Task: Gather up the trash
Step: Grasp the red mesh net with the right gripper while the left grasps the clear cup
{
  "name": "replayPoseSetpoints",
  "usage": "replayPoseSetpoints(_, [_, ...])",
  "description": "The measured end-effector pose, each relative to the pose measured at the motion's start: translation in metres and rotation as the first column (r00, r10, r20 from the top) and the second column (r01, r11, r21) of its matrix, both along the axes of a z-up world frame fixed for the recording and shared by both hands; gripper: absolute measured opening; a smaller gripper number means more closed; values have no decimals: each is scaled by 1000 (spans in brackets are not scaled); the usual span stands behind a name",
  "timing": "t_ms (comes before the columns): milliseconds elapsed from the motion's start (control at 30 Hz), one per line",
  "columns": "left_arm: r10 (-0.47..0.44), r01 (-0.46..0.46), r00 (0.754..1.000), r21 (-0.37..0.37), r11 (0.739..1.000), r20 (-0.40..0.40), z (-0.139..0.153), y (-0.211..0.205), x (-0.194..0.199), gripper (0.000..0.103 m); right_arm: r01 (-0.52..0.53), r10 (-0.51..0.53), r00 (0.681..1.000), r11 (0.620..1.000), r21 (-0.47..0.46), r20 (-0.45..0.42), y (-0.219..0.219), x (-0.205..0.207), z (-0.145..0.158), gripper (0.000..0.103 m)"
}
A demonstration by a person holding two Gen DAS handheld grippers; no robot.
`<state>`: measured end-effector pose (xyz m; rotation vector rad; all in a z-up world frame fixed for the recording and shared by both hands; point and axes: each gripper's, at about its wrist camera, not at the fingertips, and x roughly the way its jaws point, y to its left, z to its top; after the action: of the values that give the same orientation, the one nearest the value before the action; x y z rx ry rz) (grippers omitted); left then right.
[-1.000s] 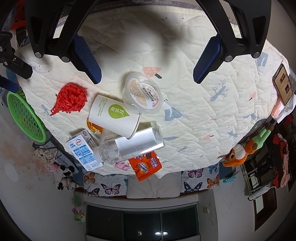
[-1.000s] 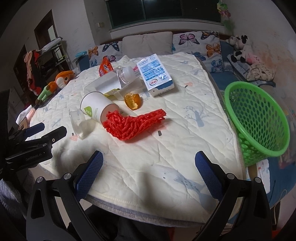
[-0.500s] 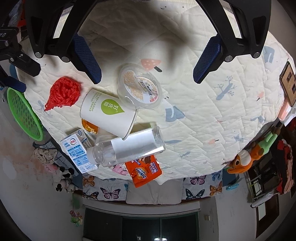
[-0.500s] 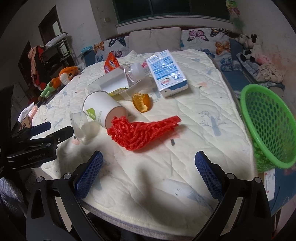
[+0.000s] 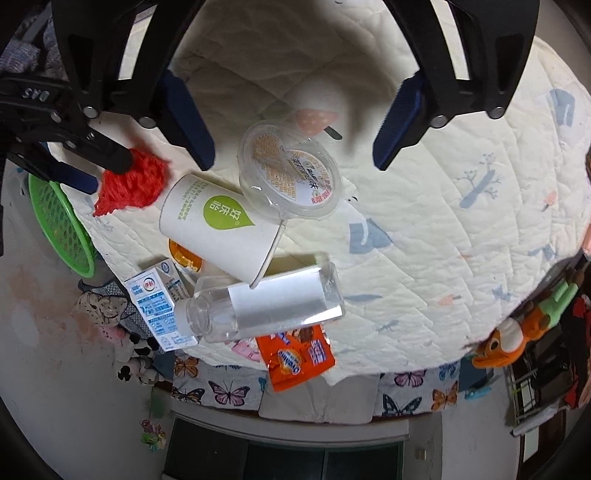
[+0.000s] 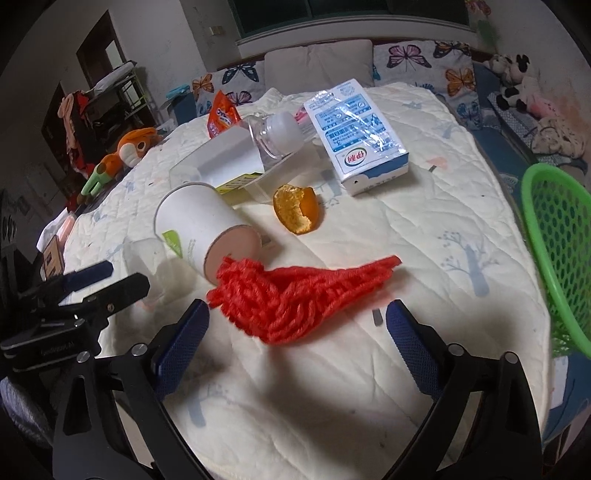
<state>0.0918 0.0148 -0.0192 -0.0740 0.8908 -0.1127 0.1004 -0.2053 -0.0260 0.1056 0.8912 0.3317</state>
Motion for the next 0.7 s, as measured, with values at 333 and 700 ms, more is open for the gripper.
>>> replayPoseSetpoints(333, [-23,19,999,-83,996,-48,-10,2,12,54,-26,27,999,998,55,-18,-4,5,-3,62])
replayPoseSetpoints(700, [-66,61,997,-133,989,-40,-8,0,7,26,-25,25,1000,995,95,-3,-11,-6,0,41])
